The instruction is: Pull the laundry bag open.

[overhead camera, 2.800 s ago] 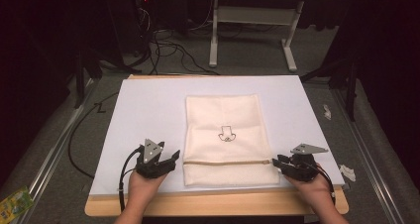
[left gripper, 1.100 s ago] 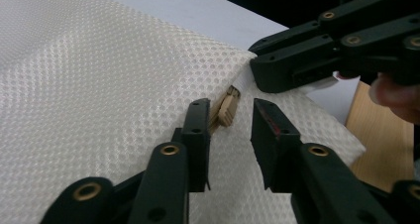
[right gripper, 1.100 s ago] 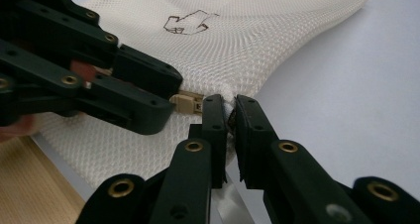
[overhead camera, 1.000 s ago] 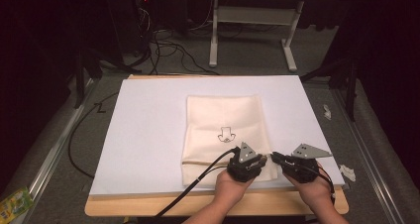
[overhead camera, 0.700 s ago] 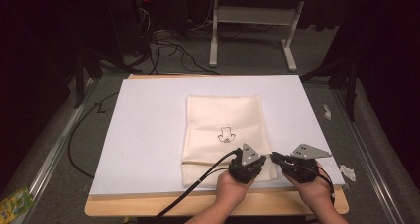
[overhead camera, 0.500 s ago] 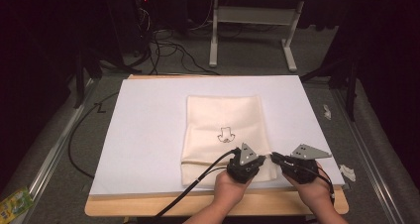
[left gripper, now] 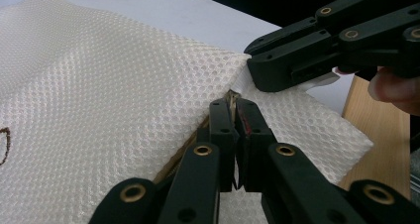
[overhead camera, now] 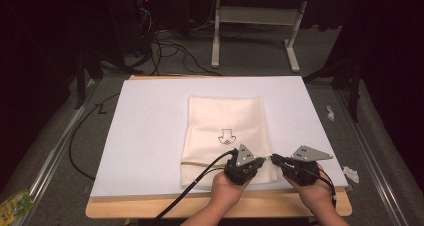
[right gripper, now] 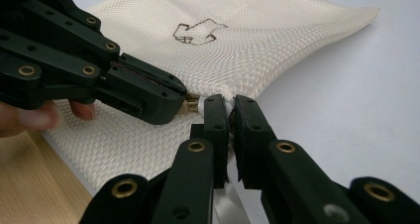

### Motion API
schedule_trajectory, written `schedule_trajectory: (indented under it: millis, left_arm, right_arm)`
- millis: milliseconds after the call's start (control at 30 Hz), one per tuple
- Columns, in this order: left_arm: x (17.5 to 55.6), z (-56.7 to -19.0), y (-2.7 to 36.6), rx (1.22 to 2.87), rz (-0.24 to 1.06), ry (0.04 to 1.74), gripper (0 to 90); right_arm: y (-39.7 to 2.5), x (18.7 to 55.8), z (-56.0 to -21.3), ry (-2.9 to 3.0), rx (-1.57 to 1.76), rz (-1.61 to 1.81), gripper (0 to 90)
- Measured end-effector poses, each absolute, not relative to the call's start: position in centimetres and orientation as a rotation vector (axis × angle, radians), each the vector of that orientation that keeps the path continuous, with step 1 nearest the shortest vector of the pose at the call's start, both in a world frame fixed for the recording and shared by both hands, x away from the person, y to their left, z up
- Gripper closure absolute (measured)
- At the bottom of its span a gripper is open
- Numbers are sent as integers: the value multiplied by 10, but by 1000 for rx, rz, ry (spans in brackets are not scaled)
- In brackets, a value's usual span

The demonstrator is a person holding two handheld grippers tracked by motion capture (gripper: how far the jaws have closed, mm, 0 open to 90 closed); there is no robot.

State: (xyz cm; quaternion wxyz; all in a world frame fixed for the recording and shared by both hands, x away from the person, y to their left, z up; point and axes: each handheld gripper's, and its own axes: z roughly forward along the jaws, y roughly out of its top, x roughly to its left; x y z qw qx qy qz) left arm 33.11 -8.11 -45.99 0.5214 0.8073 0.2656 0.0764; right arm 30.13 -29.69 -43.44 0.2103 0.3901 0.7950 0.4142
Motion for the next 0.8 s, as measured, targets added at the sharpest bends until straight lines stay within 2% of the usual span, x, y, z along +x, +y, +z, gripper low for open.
schedule_trajectory:
  millis: [500,800]
  left_arm:
    - [338,-460,-72,1896,88,672,879]
    - [336,-462,-77,1944,106,653,878]
  right_arm:
    - [-294,301,-432,2200,1093,1185,870]
    - [-295,302,-436,2215,1088,1211,849]
